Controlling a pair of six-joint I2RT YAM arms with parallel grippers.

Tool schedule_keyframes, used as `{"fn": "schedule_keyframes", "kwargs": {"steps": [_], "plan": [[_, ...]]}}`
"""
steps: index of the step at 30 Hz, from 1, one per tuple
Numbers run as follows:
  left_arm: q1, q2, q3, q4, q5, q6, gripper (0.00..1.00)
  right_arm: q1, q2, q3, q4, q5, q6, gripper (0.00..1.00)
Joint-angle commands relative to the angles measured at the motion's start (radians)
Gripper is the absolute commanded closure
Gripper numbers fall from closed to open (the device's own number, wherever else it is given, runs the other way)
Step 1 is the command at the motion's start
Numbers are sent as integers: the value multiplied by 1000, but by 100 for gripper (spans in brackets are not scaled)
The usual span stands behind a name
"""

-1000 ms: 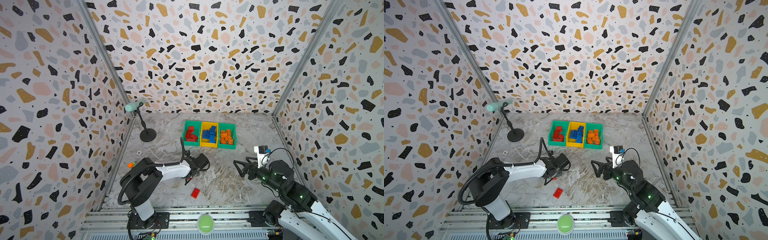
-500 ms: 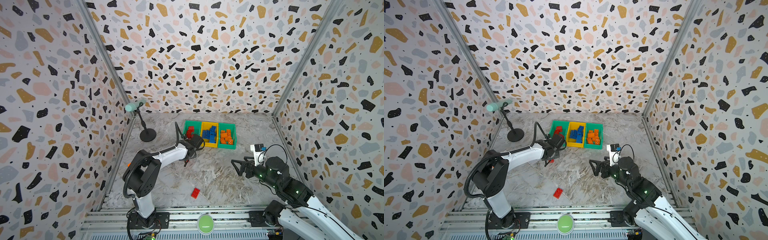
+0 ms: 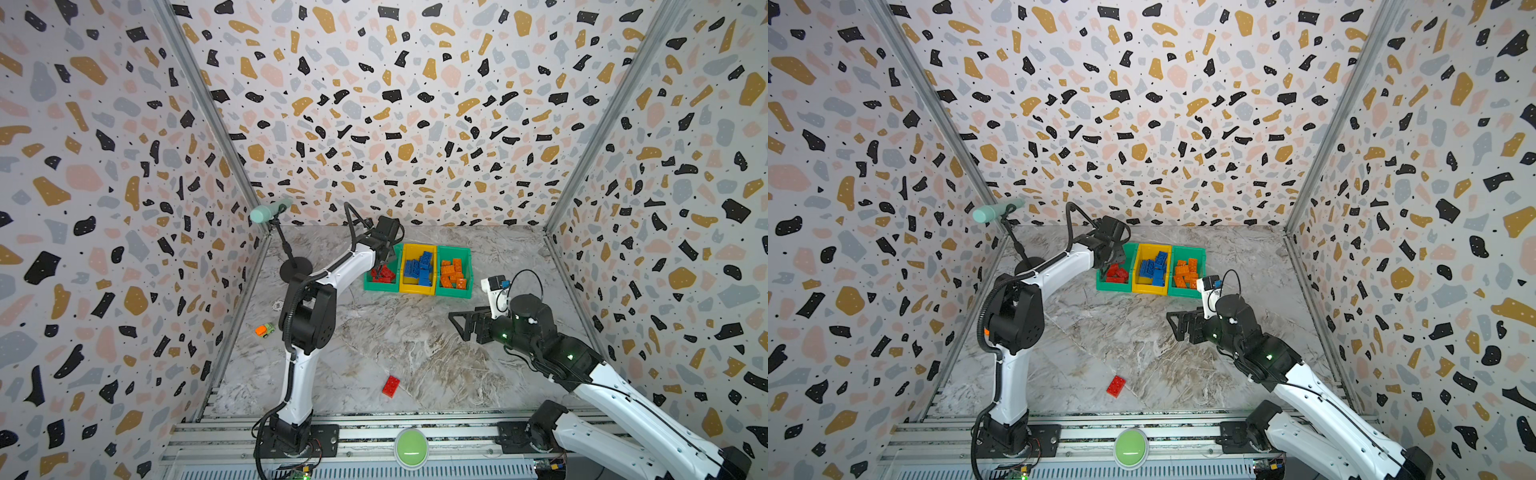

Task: Sort the legos into containers by color
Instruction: Place the lego in the container.

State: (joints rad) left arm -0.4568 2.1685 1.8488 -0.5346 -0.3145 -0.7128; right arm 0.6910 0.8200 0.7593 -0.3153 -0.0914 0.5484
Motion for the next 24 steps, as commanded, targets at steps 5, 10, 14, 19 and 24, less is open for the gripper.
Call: {"fn": "schedule_keyframes", "kwargs": {"steps": [5,10,14,19,24], "plan": [[29,61,118,-44,108,40,31,-5,34,68,49,-10,-1,1],[26,-28,65,-35,152,53,29,-5,35,87,30,4,-7,1],[-2,-236,-169,46,127,61,29,-4,22,95,10,6,-11,1],[-106,-514,-512,74,16,95,28,-1,-16,82,-14,2,-6,1],[-252,-791,-846,89,10,80,28,1,-40,66,-56,15,7,1]]}}
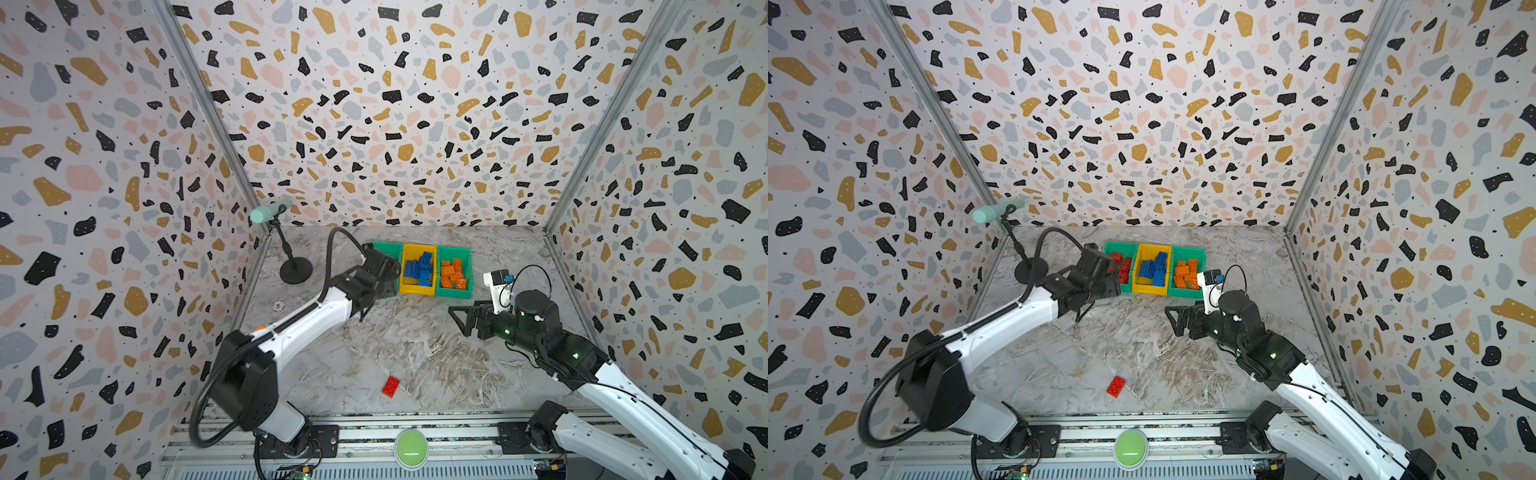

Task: Sort the legos into containers by color
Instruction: Place the lego in the container, then pick up the lego from the middle-left of the table.

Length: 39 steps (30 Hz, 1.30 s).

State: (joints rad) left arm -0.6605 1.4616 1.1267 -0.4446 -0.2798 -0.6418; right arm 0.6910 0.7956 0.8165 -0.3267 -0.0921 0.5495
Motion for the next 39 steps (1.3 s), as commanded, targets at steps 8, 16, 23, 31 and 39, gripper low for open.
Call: {"fn": "schedule_keyframes", "kwargs": {"steps": [8,16,23,31,39], "plan": [[-323,-312,-400,-87,-39,-80,28,1,-32,15,-97,-12,26,1],[-519,-334,-536,69,14,-160,27,1,-66,38,-149,23,50,1],[-572,-234,-547,106,28,-158,26,1,-93,65,-198,51,56,1],[-580,-145,-548,52,-17,-155,30,1,-95,65,-196,49,59,1],[-584,-141,-551,30,-10,-171,45,1,-84,47,-166,44,54,1]]}}
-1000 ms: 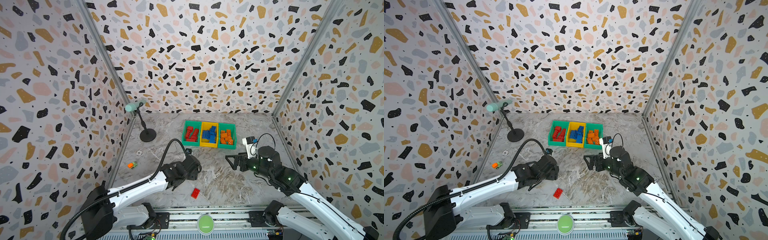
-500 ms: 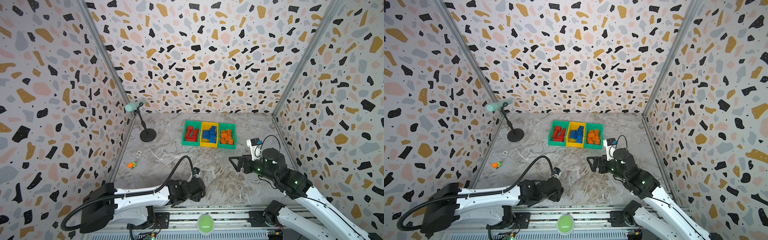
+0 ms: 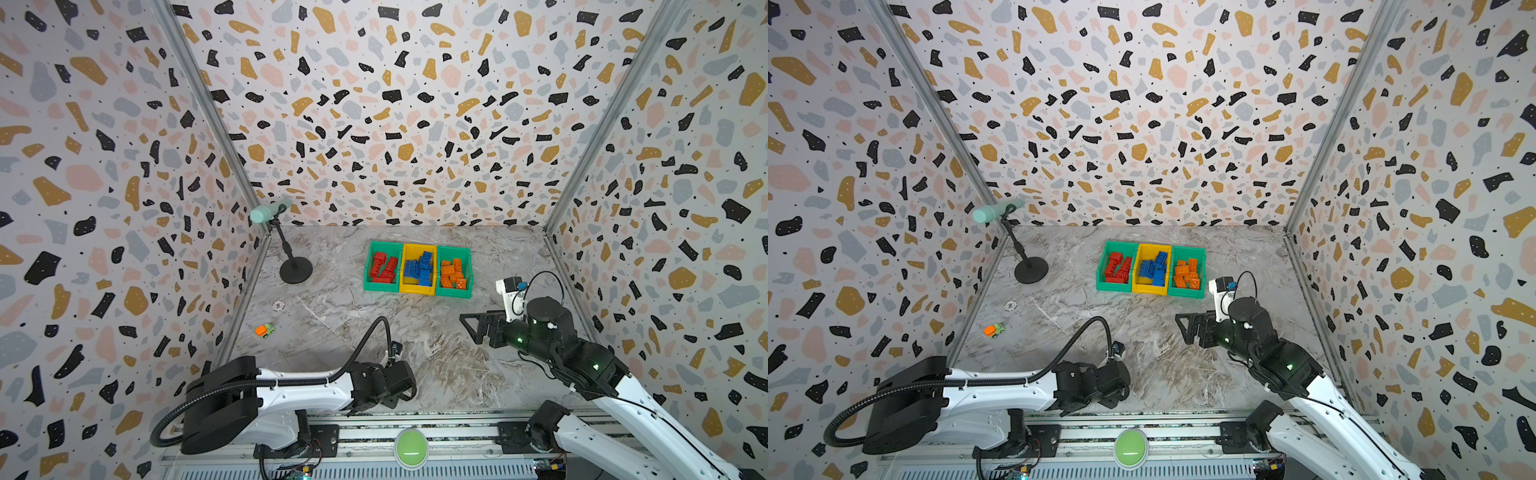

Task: Sort the legos into containers by color
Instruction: Pick up the lego from the middle-left of the table.

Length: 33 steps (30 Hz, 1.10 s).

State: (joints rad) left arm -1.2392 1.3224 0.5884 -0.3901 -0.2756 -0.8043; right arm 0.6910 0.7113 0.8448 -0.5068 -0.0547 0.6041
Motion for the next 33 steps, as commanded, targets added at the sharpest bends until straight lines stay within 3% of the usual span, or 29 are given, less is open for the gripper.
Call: {"fn": "schedule_keyframes", "kwargs": {"steps": [1,7,9,12,17,24,33], "plan": [[-5,5,-8,-36,-17,-4,47,1,3,19,15,6,-3,1],[-5,51,18,-54,-13,15,49,1,-8,4,15,16,-10,1],[-6,66,25,-59,-15,20,54,1,-13,-1,15,20,-10,1],[-5,96,59,-85,-31,25,69,0,-22,-10,18,22,-12,1],[22,123,178,-179,-120,73,71,0,-29,-28,24,41,-19,1],[186,224,431,-163,-192,204,72,-8,-48,-27,42,86,-40,1],[477,514,850,-121,-170,369,73,-28,10,42,36,82,-74,1]]}}
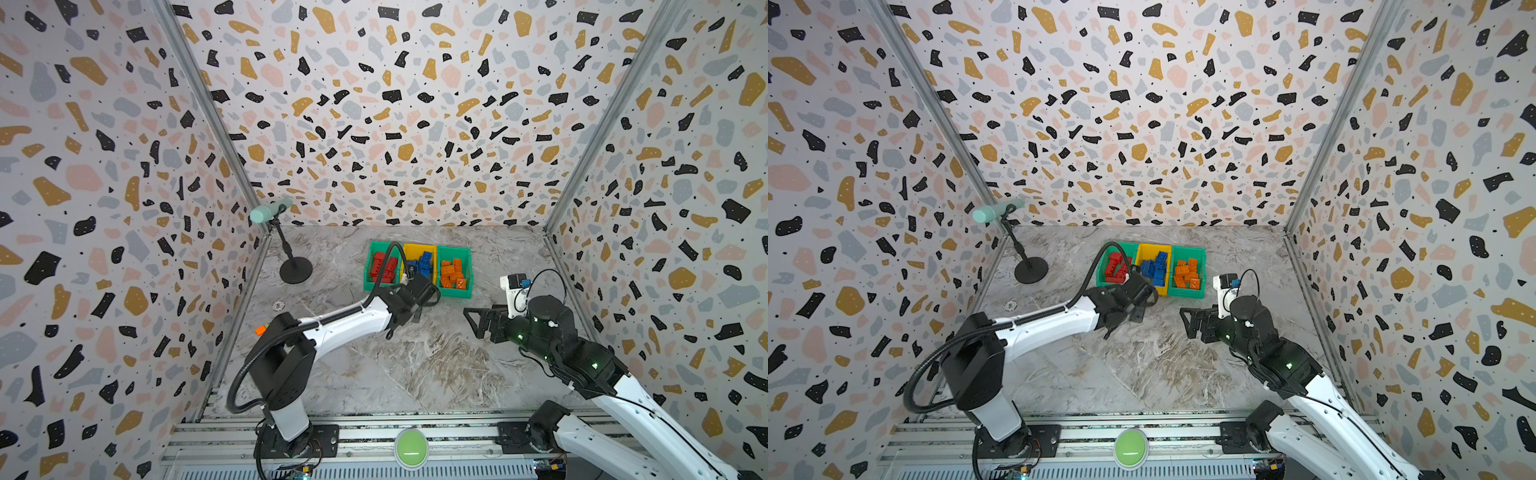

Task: Sort the legos into containers by color
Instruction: Pick up the lego from the middle-left of the table, then place the lego in the container.

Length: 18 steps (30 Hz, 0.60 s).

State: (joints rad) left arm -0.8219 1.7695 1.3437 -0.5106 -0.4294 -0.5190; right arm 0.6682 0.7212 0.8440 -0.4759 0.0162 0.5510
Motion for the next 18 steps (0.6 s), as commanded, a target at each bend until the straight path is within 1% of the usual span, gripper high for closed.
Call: {"fn": "schedule_keyframes", "kwargs": {"steps": [1,4,6,10,13,14,15,17,18], "plan": [[85,104,157,-21,-28,94,73,-5,2,44,2,10,-17,1],[146,194,304,-43,-33,126,73,-7,1,48,-1,8,-3,1],[184,251,388,-54,-11,144,73,-8,7,51,-1,16,0,1],[249,368,554,-113,-8,169,73,-15,35,66,-2,24,3,1],[281,436,640,-123,43,183,70,-17,56,77,11,16,9,1],[286,454,663,-128,47,186,67,-18,63,82,16,15,11,1],[290,475,696,-139,49,194,61,-18,72,85,21,14,11,1],[296,510,748,-171,37,199,43,-20,92,94,30,12,12,1],[301,523,771,-186,36,198,30,-20,103,99,36,11,11,1]]}}
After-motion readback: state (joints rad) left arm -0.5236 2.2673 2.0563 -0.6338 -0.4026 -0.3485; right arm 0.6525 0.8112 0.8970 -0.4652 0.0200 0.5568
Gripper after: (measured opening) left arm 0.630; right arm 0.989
